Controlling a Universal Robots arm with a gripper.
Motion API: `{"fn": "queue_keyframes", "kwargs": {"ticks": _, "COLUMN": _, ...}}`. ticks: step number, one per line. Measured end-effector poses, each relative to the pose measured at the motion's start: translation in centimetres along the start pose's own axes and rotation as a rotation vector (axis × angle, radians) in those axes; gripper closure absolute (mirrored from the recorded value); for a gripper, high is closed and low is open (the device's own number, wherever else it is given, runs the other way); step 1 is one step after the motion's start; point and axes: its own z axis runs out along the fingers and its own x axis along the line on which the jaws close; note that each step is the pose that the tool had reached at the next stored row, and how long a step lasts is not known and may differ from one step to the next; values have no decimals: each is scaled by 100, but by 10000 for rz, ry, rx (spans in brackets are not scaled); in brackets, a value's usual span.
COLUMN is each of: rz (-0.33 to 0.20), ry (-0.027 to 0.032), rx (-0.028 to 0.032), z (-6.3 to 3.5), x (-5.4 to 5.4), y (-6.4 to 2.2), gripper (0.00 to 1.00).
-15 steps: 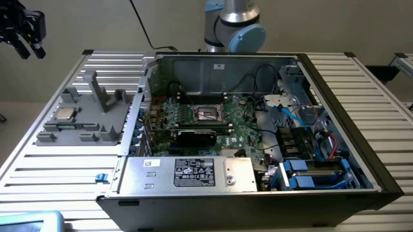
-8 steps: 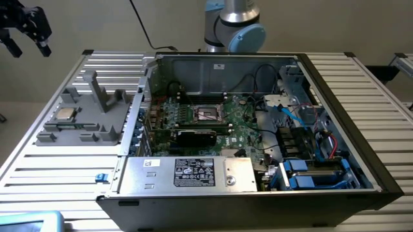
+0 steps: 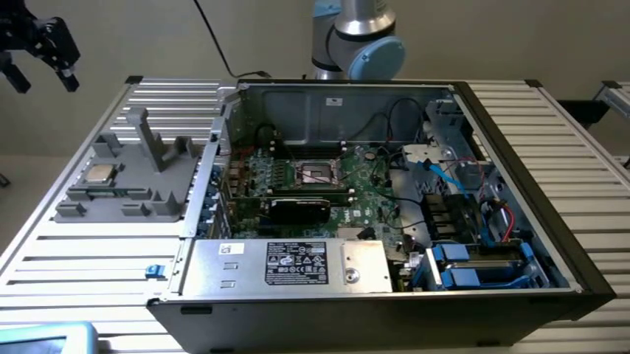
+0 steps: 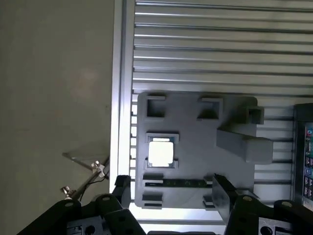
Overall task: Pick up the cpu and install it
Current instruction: 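Pick up the cpu and move it towards the insertion slot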
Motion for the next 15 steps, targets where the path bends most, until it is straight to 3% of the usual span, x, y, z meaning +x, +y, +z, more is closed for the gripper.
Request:
{"fn": "queue_keyframes", "kwargs": {"ticks": 2, "rz": 9, "ry": 203, "rx": 5, "z": 6, "x": -4, "y": -12, "gripper": 23}}
{"fn": "queue_keyframes", "kwargs": {"ticks": 3, "rz": 15, "ry": 260, "rx": 7, "z": 14, "x": -4, "y": -12, "gripper": 23}}
{"fn": "queue_keyframes", "kwargs": {"ticks": 4, "rz": 17, "ry": 281, "rx": 8, "z": 30, "x": -5, "y": -13, "gripper": 23}}
{"fn": "queue_keyframes", "kwargs": {"ticks": 15, "rz": 16, "ry": 284, "rx": 18, "z": 227, "x": -9, "y": -40, "gripper": 23}}
